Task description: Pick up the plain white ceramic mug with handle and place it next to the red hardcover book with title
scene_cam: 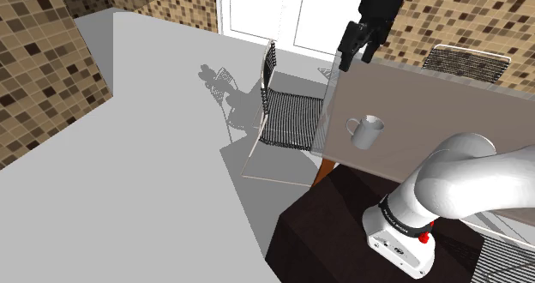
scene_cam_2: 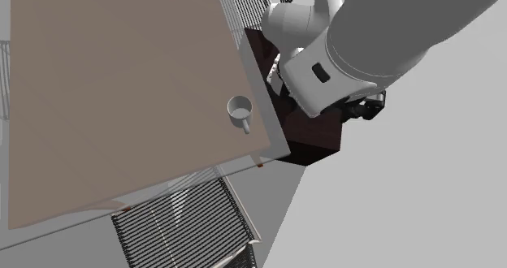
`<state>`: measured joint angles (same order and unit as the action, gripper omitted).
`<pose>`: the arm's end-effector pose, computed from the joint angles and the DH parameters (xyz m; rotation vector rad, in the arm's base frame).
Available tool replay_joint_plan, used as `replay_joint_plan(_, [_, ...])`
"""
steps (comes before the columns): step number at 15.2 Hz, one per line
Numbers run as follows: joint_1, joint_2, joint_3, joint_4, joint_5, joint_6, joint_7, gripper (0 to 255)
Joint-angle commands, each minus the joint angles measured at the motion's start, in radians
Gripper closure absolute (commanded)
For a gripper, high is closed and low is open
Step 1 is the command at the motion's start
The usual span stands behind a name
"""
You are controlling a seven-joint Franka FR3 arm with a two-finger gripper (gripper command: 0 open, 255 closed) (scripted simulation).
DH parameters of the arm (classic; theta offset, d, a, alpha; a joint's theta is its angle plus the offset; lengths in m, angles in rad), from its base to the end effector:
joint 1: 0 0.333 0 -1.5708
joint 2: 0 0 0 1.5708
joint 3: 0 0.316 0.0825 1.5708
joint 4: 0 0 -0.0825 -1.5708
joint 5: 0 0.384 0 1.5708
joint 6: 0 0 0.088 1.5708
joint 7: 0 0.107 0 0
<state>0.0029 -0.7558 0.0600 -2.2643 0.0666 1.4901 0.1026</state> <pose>0.3064 0.0336 0.6166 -3.1166 0.0805 0.0331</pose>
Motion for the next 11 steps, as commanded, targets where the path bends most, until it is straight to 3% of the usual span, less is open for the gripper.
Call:
replay_joint_plan(1, [0.000,0.000,0.000,0.000,0.000,0.000,0.000,0])
replay_joint_plan(11, [-0.063,-0.113,-0.162,-0.291,-0.130,0.156,-0.185,0])
